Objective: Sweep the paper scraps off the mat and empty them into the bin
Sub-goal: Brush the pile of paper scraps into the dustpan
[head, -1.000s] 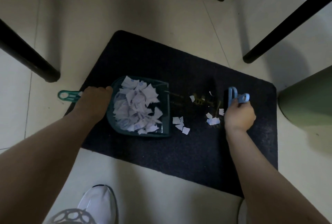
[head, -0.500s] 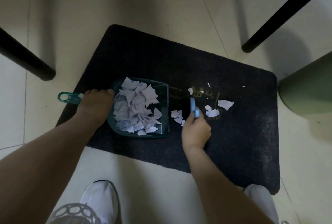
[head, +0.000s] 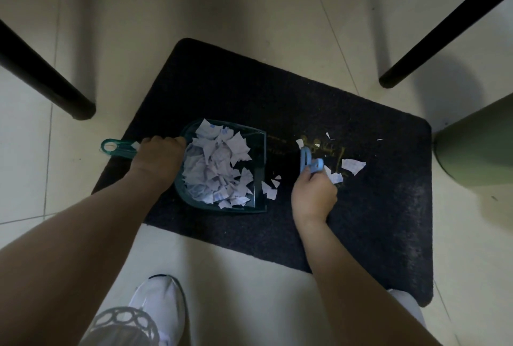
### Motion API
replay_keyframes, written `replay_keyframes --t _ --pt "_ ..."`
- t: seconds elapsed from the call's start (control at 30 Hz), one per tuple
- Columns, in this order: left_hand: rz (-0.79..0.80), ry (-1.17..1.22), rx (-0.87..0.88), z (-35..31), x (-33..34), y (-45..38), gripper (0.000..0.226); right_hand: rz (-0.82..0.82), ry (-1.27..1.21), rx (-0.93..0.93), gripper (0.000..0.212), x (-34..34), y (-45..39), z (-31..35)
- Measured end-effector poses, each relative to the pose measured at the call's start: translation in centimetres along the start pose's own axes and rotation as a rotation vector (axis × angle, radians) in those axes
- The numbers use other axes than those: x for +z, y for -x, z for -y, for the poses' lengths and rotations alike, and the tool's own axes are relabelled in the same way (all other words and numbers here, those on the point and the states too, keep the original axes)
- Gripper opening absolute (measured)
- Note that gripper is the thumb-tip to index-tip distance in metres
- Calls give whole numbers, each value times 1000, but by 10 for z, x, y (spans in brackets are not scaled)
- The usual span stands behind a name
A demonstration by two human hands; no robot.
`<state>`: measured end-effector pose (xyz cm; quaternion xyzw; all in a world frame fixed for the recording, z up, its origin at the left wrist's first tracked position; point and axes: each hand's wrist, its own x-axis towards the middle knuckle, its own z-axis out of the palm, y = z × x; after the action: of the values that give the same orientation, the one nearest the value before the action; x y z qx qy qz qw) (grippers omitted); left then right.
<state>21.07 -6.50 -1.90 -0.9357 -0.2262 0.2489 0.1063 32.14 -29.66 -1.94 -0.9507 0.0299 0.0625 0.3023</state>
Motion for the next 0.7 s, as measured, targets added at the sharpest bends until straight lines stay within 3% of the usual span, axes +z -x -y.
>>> replay_keyframes --t 0.13,0.27,0.33,0.5,0.7 --pt "3 -1 0 -1 0 1 34 128 -6 -62 28 18 23 6" --pt "5 -6 -2 0 0 0 34 184 -211 -9 29 17 24 7" --pt "4 1 0 0 0 0 34 123 -296 28 30 11 16 4" --pt "10 6 0 0 -1 0 36 -8 -108 6 35 13 5 -1" --pt "11 22 -2 -1 -2 1 35 218 -221 -85 27 29 28 21"
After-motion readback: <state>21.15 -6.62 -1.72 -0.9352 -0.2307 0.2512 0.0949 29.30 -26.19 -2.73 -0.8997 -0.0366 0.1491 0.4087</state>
